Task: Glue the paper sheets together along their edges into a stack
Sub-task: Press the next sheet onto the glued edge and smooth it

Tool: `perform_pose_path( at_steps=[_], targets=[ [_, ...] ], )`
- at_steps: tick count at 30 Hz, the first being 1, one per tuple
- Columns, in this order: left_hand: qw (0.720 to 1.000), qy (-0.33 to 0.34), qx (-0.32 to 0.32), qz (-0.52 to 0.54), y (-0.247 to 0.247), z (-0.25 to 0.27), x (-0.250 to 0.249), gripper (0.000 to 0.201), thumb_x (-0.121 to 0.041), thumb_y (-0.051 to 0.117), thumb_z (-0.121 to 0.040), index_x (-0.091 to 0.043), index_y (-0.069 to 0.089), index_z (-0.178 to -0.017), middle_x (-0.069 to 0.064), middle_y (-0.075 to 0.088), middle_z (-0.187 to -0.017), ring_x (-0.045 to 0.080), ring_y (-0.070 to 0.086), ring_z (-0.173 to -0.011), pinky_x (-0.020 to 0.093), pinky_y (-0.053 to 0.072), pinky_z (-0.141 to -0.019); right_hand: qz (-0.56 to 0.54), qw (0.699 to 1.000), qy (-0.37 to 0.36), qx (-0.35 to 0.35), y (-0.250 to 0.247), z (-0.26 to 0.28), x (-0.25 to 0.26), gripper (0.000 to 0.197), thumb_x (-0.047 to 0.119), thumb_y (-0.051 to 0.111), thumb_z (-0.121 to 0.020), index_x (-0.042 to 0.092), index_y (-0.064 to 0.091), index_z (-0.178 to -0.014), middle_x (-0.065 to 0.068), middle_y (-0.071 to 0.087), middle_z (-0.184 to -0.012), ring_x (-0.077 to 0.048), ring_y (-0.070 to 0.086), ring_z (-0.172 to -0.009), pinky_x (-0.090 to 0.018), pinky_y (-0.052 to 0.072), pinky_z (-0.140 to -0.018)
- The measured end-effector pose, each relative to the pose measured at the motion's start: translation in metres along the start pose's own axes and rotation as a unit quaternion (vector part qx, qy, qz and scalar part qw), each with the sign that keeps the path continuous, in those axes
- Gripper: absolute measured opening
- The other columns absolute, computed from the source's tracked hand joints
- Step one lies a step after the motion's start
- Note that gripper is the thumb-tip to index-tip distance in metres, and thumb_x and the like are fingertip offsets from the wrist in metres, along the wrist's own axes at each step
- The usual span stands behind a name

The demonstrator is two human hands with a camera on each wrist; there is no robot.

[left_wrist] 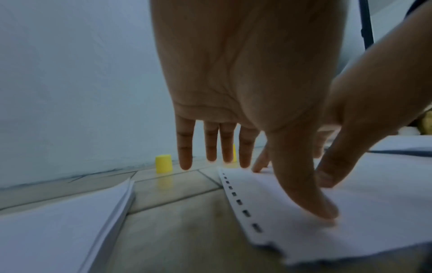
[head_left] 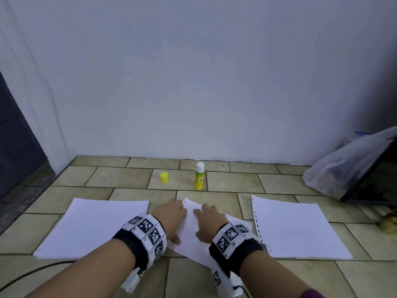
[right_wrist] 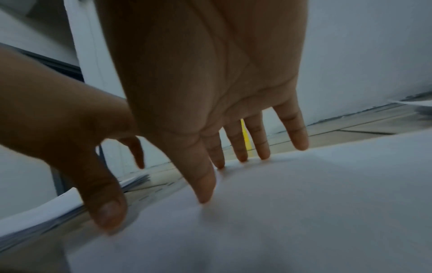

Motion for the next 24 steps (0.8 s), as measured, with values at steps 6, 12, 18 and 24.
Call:
perform_pose_path(
  at_steps=[6,12,18,24],
  targets=[
    [0.995,-0.053,0.073,0.050,0.039,-0.006,0.015,0.119,-0.057,0.066,-0.081,-0.001,-0.012,-0.151,0.011,-0.015,-0.160,0.021,0.000,-0.149,0.039,0.017,-0.119,-0.044,0.996,-0.064,0.052,0.010,-0.002,0.023,0.074,0.008,0.044,-0.094,0.015,0.000,-0.153,0.002,-0.001,-0.161,-0.015,0.003,-0.147,-0.050,0.005,-0.119],
    [0.993,-0.049,0.104,0.032,0.048,-0.008,0.016,0.114,-0.060,0.059,-0.085,-0.003,-0.015,-0.150,0.009,-0.018,-0.160,0.020,-0.009,-0.149,0.050,0.013,-0.117,-0.118,0.991,-0.016,0.056,0.010,0.004,-0.024,0.067,0.018,0.039,-0.096,0.021,0.004,-0.153,0.005,0.009,-0.160,-0.020,0.026,-0.142,-0.046,-0.001,-0.118],
    [0.991,-0.042,0.125,0.014,0.049,-0.011,0.019,0.111,-0.061,0.054,-0.087,-0.005,-0.018,-0.150,0.007,-0.022,-0.159,0.019,-0.010,-0.149,0.053,0.006,-0.117,-0.106,0.991,0.041,0.070,0.010,0.018,-0.083,0.063,0.011,0.031,-0.097,0.022,0.004,-0.153,0.004,0.010,-0.160,-0.023,0.028,-0.141,-0.040,0.013,-0.119],
    [0.990,-0.007,0.138,0.031,0.049,-0.014,0.030,0.114,-0.059,0.060,-0.084,-0.009,-0.018,-0.151,0.002,-0.024,-0.159,0.014,-0.013,-0.148,0.053,0.004,-0.118,-0.067,0.996,0.022,0.058,0.004,0.018,-0.091,0.073,0.024,0.055,-0.095,0.023,0.010,-0.152,-0.004,0.036,-0.150,-0.026,0.041,-0.132,-0.038,0.033,-0.109]
  ],
)
Point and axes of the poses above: each hand's wrist, its own z-axis away from the middle knuckle, its own y-axis out of the palm, x = y × z, the point moved 10 cm from there along -z, towards the middle knuckle
